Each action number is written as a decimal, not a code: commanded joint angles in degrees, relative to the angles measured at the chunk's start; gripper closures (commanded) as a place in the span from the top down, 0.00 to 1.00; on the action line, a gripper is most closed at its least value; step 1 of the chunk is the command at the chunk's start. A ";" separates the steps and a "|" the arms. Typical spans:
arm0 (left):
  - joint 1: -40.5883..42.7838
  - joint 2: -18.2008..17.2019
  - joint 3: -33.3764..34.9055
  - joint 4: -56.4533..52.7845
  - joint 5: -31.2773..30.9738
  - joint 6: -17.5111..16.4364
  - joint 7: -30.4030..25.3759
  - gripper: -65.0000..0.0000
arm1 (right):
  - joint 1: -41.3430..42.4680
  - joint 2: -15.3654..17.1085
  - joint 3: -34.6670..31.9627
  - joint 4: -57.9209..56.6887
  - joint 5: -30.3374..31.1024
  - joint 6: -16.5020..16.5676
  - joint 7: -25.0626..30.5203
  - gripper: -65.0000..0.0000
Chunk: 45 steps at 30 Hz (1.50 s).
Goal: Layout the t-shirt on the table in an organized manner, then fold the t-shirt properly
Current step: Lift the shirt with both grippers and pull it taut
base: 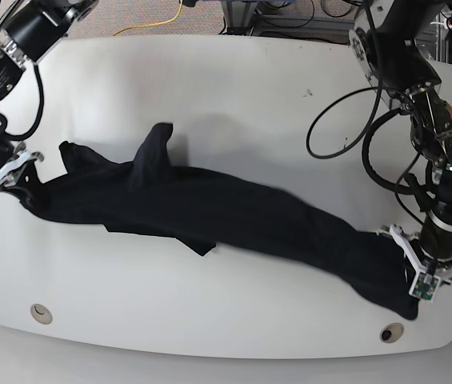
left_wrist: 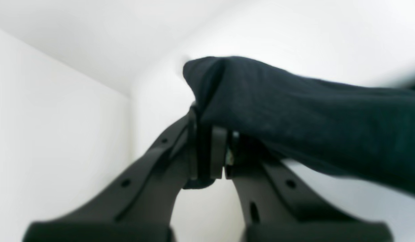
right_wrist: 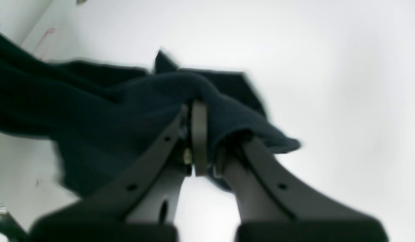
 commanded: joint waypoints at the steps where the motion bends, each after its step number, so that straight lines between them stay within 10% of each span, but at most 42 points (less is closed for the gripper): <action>1: -6.13 -0.44 0.96 0.99 -0.11 0.53 -1.26 0.00 | 6.04 4.85 0.05 -3.65 1.14 -0.05 1.30 0.00; 29: -32.15 -0.44 7.11 -0.59 -0.28 3.57 4.28 0.00 | 36.11 25.69 -11.81 -19.74 1.23 -0.05 1.30 0.00; 45: -31.53 -0.36 7.73 -0.95 -0.37 3.57 6.48 0.00 | 44.90 33.25 -19.11 -26.07 6.33 -0.05 1.21 0.00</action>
